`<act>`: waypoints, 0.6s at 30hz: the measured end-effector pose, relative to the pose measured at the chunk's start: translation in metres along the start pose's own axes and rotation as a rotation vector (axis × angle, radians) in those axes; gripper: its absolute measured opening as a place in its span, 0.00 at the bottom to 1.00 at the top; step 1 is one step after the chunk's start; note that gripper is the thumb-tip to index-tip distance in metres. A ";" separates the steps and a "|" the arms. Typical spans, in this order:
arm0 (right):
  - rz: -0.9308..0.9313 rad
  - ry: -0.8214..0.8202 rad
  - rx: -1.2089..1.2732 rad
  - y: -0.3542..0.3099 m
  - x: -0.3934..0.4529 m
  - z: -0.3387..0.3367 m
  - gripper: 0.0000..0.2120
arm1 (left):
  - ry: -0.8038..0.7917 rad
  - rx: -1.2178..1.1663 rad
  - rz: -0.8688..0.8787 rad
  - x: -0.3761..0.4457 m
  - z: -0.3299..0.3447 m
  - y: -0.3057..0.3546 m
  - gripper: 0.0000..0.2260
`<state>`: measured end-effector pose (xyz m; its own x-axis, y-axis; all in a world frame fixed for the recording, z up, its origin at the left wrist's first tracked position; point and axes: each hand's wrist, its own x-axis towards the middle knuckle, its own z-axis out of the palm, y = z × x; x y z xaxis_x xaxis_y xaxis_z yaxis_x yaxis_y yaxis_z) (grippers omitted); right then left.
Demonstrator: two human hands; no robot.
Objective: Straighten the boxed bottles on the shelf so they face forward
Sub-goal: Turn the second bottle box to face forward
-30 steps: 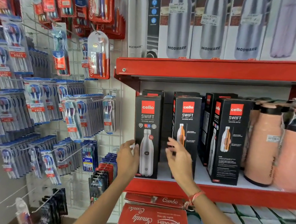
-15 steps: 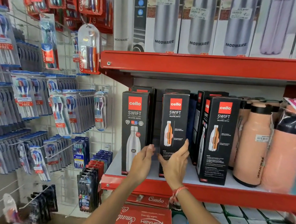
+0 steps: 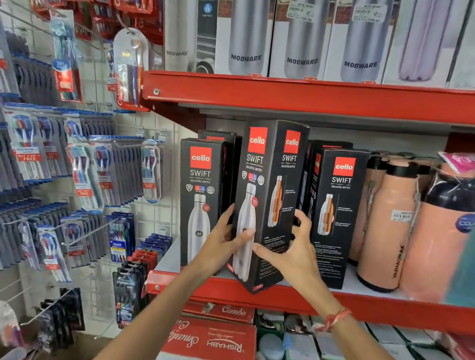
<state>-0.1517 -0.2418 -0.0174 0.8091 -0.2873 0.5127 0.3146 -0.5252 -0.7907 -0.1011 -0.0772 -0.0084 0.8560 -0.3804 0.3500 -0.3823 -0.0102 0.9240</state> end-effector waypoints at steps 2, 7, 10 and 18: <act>-0.005 -0.116 0.045 0.006 -0.001 -0.012 0.53 | -0.016 0.024 -0.001 0.000 -0.005 0.000 0.40; -0.006 -0.332 0.076 0.010 0.015 -0.026 0.59 | 0.011 0.014 0.115 0.006 -0.003 0.000 0.39; 0.002 -0.396 0.030 0.006 0.035 -0.030 0.58 | 0.062 -0.046 0.197 0.014 0.006 -0.003 0.36; 0.051 -0.379 0.070 0.021 0.058 -0.016 0.44 | 0.156 0.012 0.253 0.030 0.022 -0.023 0.35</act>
<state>-0.1062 -0.2822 0.0005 0.9464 0.0116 0.3229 0.2920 -0.4582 -0.8395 -0.0739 -0.1090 -0.0226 0.7756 -0.2250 0.5897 -0.5940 0.0557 0.8026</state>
